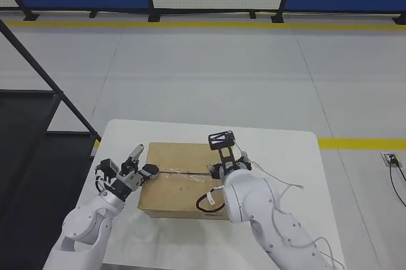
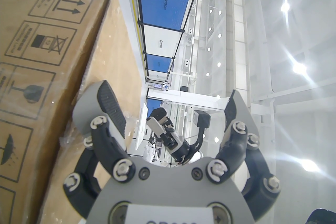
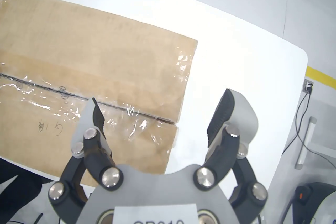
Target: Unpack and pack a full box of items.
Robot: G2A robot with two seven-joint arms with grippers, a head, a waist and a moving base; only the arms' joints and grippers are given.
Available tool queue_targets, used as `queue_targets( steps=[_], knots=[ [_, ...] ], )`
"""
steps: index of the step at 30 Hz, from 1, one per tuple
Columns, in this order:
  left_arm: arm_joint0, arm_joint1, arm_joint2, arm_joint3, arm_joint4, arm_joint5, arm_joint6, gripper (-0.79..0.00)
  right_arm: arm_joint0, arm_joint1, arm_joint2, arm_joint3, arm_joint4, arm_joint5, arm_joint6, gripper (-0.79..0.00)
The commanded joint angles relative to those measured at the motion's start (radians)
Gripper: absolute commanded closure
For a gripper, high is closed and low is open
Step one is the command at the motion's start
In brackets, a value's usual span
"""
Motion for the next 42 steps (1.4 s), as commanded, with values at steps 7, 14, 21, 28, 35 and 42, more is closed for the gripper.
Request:
queue_targets(
  steps=[7,14,21,28,35,42],
  knots=[
    [0.010,0.000,0.000,-0.014,0.000,-0.007,0.000,-0.785,-0.067,0.008,0.206,-0.038,0.612,-0.363,-0.061,-0.785],
    [0.038,0.003,-0.025,-0.041,-0.010,-0.029,0.005,-0.785,0.124,0.007,0.298,0.304,1.074,-0.571,0.123,-0.785],
    [0.069,0.009,-0.073,-0.067,-0.023,-0.039,-0.001,-0.785,0.200,0.009,0.327,0.462,1.256,-0.677,0.111,0.000],
    [0.084,0.014,-0.149,-0.065,-0.094,-0.031,0.005,-0.785,0.185,0.008,0.306,0.468,1.273,-0.664,0.111,0.000],
    [0.079,0.018,-0.199,-0.036,-0.138,-0.027,0.022,-0.785,0.257,-0.001,0.254,0.641,1.363,-0.580,0.133,0.000],
    [0.079,0.019,-0.209,-0.037,-0.149,-0.028,0.026,-0.785,0.327,-0.011,0.135,0.729,1.238,-0.561,0.114,0.000]
  ],
)
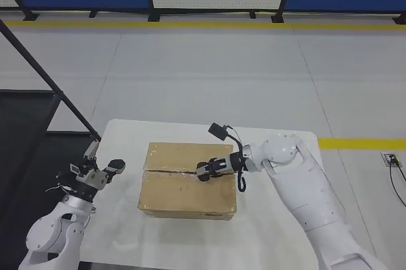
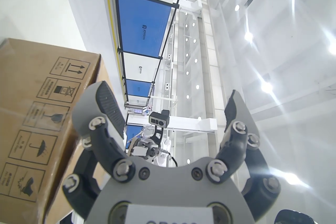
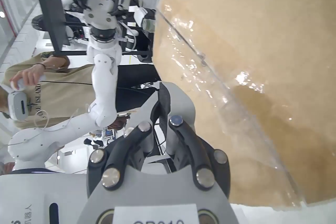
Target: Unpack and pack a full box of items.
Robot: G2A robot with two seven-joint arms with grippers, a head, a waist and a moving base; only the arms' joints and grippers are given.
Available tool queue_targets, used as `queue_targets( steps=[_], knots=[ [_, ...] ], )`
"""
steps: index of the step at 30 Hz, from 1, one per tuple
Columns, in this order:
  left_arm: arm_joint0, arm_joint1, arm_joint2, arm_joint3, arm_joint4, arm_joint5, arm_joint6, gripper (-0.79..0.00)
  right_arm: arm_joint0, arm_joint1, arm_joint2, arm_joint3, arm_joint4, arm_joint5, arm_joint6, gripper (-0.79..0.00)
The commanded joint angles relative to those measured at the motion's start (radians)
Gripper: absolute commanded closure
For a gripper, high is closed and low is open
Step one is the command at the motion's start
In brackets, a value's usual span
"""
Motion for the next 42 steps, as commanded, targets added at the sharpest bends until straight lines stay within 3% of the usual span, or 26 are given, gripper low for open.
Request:
queue_targets(
  steps=[1,7,18,31,42],
  knots=[
    [0.000,0.000,-0.003,-0.003,-0.002,0.000,0.002,-0.785,0.002,-0.005,-0.037,0.000,-0.052,0.020,-0.032,0.000],
    [0.000,0.001,-0.009,-0.004,-0.013,0.001,0.005,-0.785,0.010,-0.013,-0.106,-0.020,-0.160,0.091,-0.124,0.000],
    [0.010,0.002,-0.017,0.006,-0.031,-0.013,0.006,-0.785,0.063,-0.042,-0.160,0.050,-0.067,0.113,-0.162,0.000],
    [0.032,0.003,-0.049,0.017,-0.065,-0.030,0.004,-0.785,0.204,-0.138,-0.319,0.273,0.007,0.100,-0.202,0.000],
    [0.033,0.005,-0.058,0.026,-0.075,-0.029,-0.009,-0.785,0.261,-0.215,-0.391,0.385,0.062,0.054,-0.264,0.000]
  ],
)
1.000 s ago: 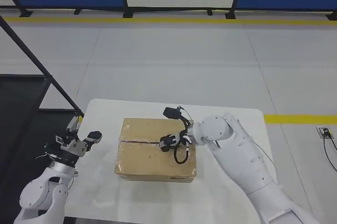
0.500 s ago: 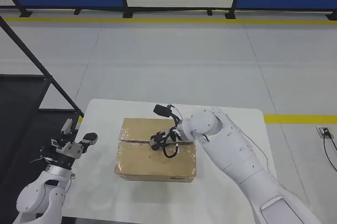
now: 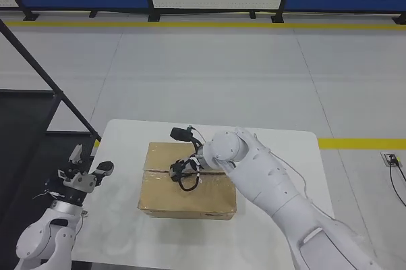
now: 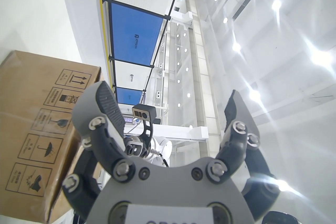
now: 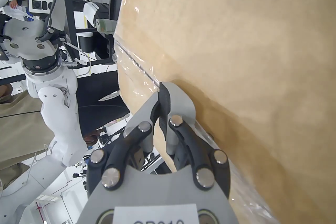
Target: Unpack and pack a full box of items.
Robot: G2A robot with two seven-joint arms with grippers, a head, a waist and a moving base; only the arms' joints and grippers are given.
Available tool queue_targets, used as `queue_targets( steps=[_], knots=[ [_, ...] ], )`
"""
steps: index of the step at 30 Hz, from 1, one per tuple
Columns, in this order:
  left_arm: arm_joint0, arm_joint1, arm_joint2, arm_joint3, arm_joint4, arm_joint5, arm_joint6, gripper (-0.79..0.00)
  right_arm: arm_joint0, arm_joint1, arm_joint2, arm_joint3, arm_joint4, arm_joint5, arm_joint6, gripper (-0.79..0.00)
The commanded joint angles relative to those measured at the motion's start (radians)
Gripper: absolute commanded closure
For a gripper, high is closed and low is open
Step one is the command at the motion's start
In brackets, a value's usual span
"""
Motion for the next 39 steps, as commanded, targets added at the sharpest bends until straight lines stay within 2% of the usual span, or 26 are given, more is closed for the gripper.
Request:
queue_targets(
  steps=[1,13,23,30,39],
  knots=[
    [-0.001,0.000,-0.001,0.002,-0.001,0.000,-0.002,-0.785,0.007,-0.012,-0.009,0.013,0.008,-0.008,-0.008,0.000],
    [0.006,0.003,-0.019,0.020,-0.019,-0.004,-0.026,-0.785,0.054,-0.102,-0.063,0.133,0.057,-0.089,-0.073,0.000],
    [0.000,0.006,-0.016,0.029,-0.014,0.006,-0.039,-0.785,0.102,-0.154,-0.079,0.256,0.074,-0.050,-0.019,0.000],
    [-0.016,0.008,-0.006,0.030,-0.001,0.018,-0.047,-0.785,0.131,-0.151,-0.063,0.305,0.067,-0.056,0.010,0.000],
    [-0.036,0.010,0.015,0.025,0.021,0.033,-0.050,-0.785,0.123,-0.110,-0.024,0.327,0.050,-0.076,-0.015,0.000]
  ],
)
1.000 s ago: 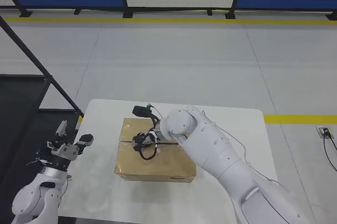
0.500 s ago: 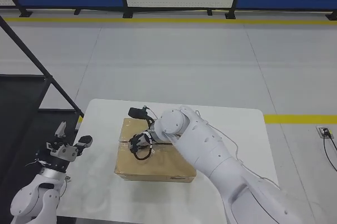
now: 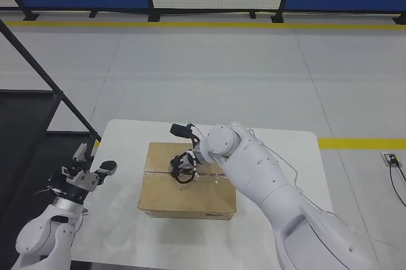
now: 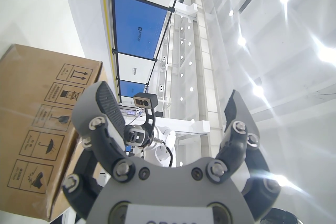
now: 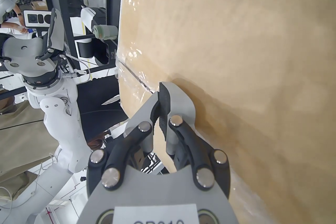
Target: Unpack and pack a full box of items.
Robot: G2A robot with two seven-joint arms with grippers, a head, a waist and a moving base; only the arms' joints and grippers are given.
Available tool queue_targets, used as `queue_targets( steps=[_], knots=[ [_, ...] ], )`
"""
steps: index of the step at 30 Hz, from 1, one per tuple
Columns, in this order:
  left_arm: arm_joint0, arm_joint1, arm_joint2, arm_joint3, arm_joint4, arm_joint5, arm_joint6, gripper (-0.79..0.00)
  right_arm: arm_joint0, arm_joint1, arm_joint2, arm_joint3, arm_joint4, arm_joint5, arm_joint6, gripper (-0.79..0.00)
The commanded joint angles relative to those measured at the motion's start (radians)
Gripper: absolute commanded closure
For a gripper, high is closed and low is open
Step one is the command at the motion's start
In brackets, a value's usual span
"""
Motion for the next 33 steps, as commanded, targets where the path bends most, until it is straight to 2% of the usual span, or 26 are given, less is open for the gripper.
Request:
queue_targets(
  steps=[1,6,14,21,27,33],
  knots=[
    [-0.004,0.000,0.005,0.000,0.004,0.002,0.002,-0.785,-0.007,0.012,0.011,-0.003,-0.001,-0.004,-0.004,0.000],
    [-0.014,0.001,0.014,0.001,0.008,0.004,0.003,-0.785,-0.037,0.046,0.039,-0.044,-0.002,-0.039,0.028,0.000],
    [-0.020,0.001,0.026,-0.006,0.014,0.004,0.009,-0.785,-0.108,0.112,0.073,-0.201,-0.084,0.026,0.022,0.000],
    [-0.023,0.001,0.034,-0.009,0.020,0.004,0.017,-0.785,-0.235,0.201,0.166,-0.469,-0.158,0.093,0.049,0.000],
    [-0.021,0.001,0.042,-0.018,0.022,0.001,0.022,-0.785,-0.396,0.280,0.275,-0.774,-0.281,0.232,0.093,0.000],
    [-0.018,0.002,0.043,-0.020,0.021,0.000,0.024,-0.785,-0.504,0.319,0.339,-0.946,-0.370,0.334,0.090,0.000]
  ],
)
